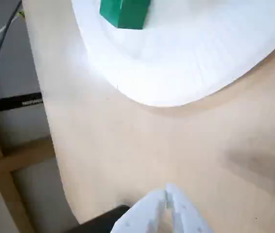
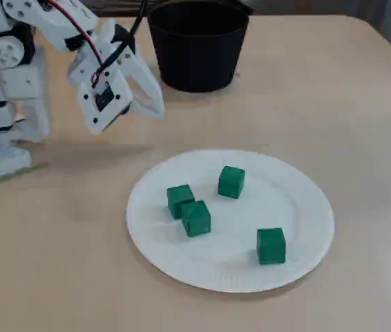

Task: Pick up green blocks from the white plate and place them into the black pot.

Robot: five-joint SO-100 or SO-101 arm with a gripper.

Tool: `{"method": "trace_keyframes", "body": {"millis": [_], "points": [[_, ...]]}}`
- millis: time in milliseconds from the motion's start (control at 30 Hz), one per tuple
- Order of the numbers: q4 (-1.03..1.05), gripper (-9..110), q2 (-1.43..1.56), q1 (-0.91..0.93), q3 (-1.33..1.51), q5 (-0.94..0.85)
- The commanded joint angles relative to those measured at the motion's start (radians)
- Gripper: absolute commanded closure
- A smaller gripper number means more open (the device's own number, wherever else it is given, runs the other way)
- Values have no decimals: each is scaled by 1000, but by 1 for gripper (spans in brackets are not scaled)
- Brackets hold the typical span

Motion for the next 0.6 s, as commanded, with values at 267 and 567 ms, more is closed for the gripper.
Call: {"method": "trace_keyframes", "body": {"millis": [267, 567], "points": [[158, 104, -604, 155, -841, 25], [176, 104, -592, 126, -831, 32]]}}
